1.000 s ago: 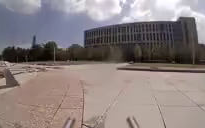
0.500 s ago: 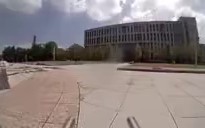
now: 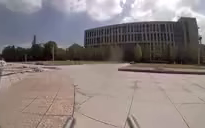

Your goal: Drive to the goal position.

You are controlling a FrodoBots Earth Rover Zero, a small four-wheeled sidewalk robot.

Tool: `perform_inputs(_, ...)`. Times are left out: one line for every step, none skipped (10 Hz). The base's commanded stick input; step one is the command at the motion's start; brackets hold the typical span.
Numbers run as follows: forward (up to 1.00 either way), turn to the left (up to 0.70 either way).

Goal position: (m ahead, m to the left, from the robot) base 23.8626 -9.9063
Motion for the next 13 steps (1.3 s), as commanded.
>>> perform_inputs(0.7,0.0)
perform_inputs(0.7,0.0)
perform_inputs(0.7,0.0)
perform_inputs(0.7,0.0)
perform_inputs(0.7,0.0)
perform_inputs(0.7,0.0)
perform_inputs(0.7,0.0)
perform_inputs(0.7,0.0)
perform_inputs(0.7,0.0)
perform_inputs(0.7,0.0)
perform_inputs(0.7,0.0)
perform_inputs(0.7,0.0)
perform_inputs(0.7,0.0)
